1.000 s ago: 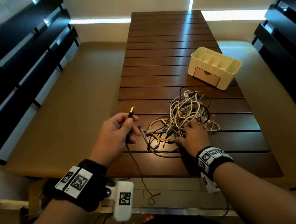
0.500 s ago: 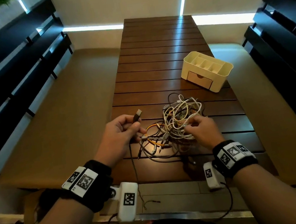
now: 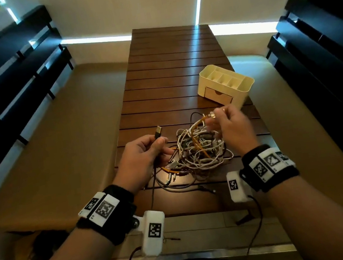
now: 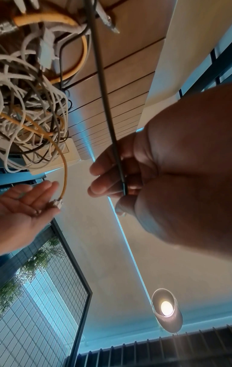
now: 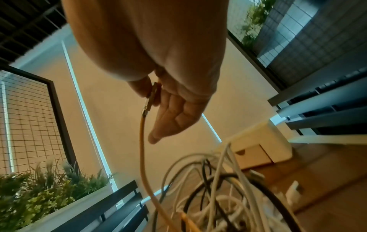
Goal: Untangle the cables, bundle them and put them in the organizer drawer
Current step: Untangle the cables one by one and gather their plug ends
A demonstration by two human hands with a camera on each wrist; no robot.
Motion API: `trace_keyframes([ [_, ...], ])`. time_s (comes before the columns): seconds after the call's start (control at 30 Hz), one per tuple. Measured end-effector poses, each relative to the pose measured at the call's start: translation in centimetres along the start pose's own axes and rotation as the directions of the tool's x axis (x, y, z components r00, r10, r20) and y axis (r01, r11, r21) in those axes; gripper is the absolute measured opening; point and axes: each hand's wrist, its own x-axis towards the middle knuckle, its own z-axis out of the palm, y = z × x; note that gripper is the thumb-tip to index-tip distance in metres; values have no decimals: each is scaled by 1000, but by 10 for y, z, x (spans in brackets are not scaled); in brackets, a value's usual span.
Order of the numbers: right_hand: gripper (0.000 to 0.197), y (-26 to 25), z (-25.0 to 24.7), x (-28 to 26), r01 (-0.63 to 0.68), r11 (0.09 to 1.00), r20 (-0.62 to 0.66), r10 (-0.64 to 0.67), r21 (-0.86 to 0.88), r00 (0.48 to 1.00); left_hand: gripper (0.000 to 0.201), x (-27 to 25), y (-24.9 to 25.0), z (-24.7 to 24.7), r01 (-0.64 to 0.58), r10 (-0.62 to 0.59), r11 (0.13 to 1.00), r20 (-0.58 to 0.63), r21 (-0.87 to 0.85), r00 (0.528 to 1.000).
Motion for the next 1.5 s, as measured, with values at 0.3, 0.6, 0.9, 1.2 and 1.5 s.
trace_keyframes([
  [0.3,15,-88,-22,-7,360,907,-128,-339,218,932,19,7,6,15,-80,81,995,10,-62,997],
  [0.6,18,-39,5,-31,231,973,449,-216,21,867,23,13,11,30,-221,220,975,64,5,973],
  [0.9,20,-37,12,-32,210,968,374,-247,137,894,25,10,15,37,-261,253,965,142,35,957],
  [1.2,7,-36,17,-31,253,959,273,-280,128,921,24,9,15,41,-256,248,965,123,54,961],
  [1.5,12,-34,20,-40,290,947,289,-319,139,903,26,7,15,40,-262,257,964,71,56,964],
])
